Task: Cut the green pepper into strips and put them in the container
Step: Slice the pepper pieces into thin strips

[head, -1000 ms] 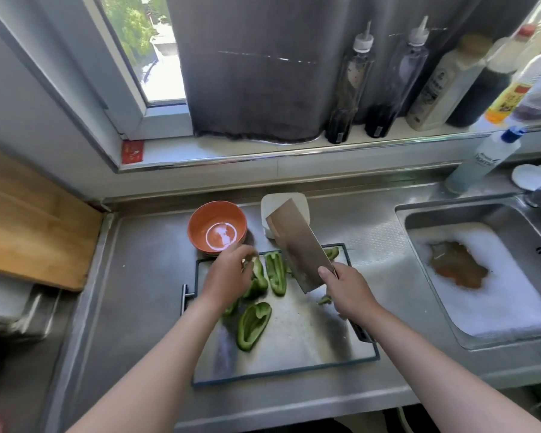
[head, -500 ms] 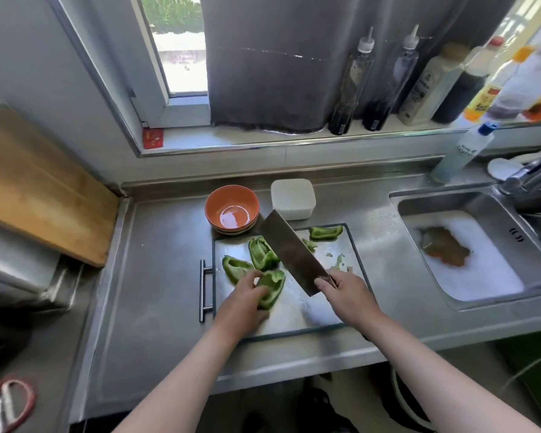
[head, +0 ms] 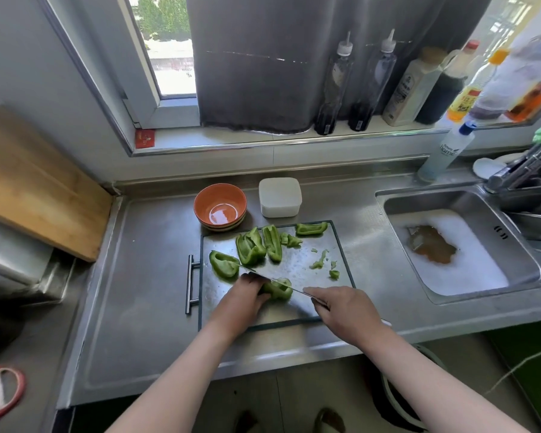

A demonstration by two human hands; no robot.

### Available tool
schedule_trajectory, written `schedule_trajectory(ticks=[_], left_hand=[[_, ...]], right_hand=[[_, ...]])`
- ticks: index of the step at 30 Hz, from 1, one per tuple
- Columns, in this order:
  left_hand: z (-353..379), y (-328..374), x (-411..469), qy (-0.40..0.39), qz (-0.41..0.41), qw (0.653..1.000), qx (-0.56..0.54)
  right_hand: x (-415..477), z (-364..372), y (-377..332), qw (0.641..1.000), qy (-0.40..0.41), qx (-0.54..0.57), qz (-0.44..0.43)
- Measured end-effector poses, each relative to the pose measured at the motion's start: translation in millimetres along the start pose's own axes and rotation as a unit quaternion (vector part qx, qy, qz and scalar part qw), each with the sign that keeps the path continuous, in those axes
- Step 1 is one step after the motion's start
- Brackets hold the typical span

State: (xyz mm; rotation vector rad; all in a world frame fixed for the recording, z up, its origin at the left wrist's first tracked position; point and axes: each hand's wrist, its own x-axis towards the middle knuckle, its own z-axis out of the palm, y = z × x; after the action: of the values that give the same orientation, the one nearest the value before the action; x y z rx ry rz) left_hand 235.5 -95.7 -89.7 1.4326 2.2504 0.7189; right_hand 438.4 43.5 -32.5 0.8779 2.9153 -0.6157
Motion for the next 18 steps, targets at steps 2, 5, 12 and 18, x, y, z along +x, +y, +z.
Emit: schedule_trajectory(ticks=[2, 5, 12, 18], left_hand=[[3, 1, -1, 0.015, -0.017, 1.0, -0.016], [6, 3, -3, 0.035, -0.026, 0.999, -0.028], [13, 11, -10, 0.081, 0.017, 0.997, 0.002], [19, 13, -6, 0.095, 0.03, 0.995, 0.001]], right_hand=[[-2, -1, 6, 1.0, -0.007, -0.008, 0.001], [-4, -1, 16, 0.999, -0.024, -0.028, 0.0], [1, -1, 22, 0.997, -0.056, -0.052, -0.006], [4, -4, 22, 0.995, -0.08, -0.065, 0.0]])
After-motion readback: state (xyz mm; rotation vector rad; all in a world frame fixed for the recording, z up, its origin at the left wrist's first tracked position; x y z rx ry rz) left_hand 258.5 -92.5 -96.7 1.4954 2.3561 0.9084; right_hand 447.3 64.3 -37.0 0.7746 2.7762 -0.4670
